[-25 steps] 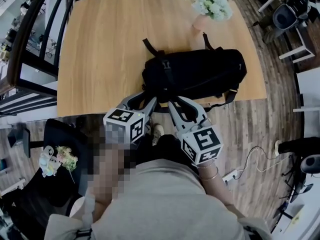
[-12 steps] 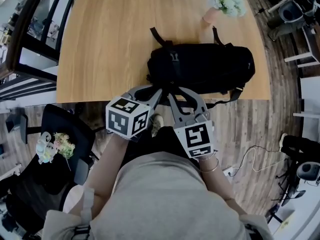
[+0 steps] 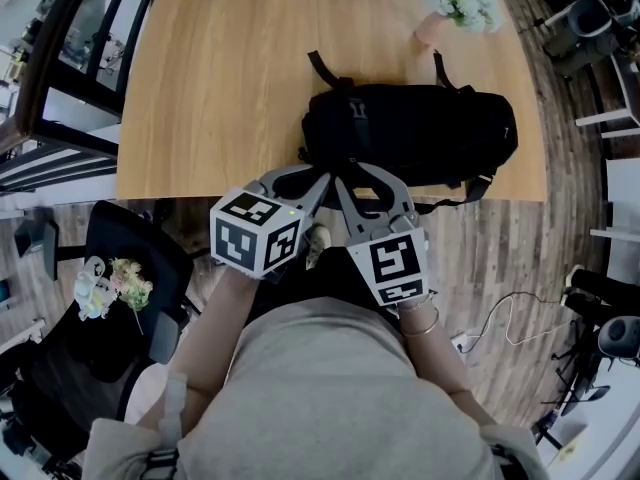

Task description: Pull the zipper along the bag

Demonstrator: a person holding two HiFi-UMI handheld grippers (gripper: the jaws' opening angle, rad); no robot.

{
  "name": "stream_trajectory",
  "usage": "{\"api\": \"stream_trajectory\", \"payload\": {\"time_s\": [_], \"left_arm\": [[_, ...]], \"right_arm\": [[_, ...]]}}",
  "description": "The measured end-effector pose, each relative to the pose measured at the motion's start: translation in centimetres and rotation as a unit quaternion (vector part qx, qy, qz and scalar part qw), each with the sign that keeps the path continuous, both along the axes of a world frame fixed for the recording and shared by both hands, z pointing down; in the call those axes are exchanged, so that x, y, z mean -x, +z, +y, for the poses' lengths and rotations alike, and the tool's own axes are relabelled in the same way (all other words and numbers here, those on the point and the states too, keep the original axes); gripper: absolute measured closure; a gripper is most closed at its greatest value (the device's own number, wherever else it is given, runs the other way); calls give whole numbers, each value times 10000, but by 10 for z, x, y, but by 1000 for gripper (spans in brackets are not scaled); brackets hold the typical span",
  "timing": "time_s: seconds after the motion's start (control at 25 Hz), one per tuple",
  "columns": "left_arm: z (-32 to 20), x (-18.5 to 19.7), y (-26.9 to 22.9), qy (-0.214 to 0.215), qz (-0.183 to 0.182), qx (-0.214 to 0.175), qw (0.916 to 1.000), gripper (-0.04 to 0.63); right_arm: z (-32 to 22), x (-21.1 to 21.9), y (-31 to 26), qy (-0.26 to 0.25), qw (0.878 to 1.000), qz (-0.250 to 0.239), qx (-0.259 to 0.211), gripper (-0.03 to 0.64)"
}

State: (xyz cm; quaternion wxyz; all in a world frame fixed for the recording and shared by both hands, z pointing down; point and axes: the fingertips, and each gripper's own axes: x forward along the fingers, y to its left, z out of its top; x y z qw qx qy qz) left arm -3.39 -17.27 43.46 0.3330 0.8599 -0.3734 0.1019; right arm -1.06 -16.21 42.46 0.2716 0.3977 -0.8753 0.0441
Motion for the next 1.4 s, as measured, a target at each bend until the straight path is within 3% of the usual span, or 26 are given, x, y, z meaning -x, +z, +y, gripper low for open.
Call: {"api": "stream_trajectory", "payload": {"time_s": [0.4, 0.76, 1.24, 1.4], "left_arm": [[0, 2, 0, -47, -38, 6, 10000, 555], [-3, 4, 5, -91, -73, 76, 9999, 560], [1, 0, 13, 37, -74, 229, 9997, 560], [1, -2, 13, 76, -82, 190, 9998, 560]], "right_arm": [[-9, 0, 20, 35, 9978, -379, 540, 488], [-16, 1, 33, -9, 9942, -770, 750, 469], [-11, 1, 39, -11, 9994, 344, 108, 496], [-10, -3, 36, 83, 9987, 506, -36, 509]]}}
